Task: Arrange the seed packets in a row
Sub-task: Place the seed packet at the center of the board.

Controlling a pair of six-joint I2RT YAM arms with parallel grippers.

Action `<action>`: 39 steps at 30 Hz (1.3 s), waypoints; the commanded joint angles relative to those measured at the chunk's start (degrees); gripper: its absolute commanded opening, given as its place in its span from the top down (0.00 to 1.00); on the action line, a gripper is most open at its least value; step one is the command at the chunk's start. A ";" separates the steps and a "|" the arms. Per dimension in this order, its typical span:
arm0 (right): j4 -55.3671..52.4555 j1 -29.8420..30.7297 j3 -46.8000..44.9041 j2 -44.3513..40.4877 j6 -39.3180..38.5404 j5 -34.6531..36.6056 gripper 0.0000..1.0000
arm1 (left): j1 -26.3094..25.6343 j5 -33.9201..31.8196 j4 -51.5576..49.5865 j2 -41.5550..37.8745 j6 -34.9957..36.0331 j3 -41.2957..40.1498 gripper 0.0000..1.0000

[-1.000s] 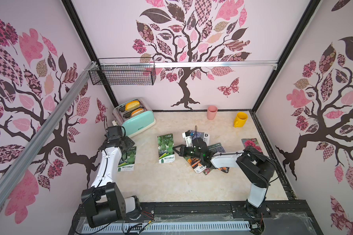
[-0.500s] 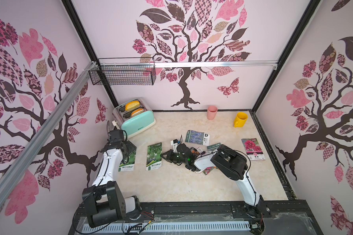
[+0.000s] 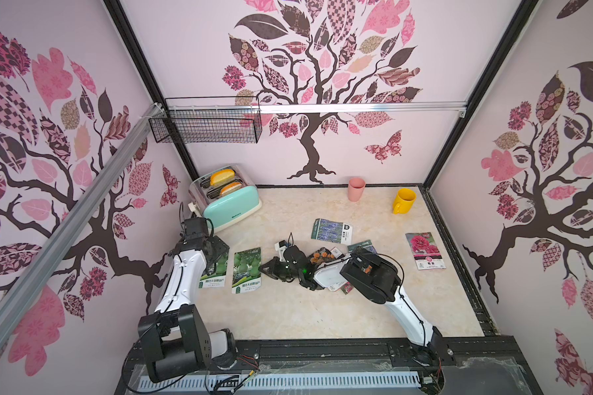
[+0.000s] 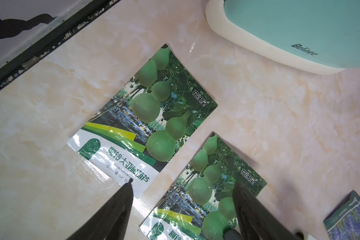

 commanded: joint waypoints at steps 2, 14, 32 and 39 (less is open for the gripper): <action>-1.13 0.05 2.38 1.72 0.41 0.00 1.00 | 0.02 -0.25 1.13 -0.07 0.28 -0.20 0.22; -1.73 0.04 5.47 4.10 0.54 1.41 1.00 | 0.06 -0.53 1.09 0.19 0.14 -0.45 0.22; -2.44 -0.79 0.95 -0.58 -4.28 5.79 0.36 | 0.06 -0.91 0.92 -0.10 0.40 -0.43 0.22; -2.94 -3.43 -9.27 -12.99 -14.64 12.59 0.32 | -3.61 -3.56 0.32 0.00 0.90 1.18 0.22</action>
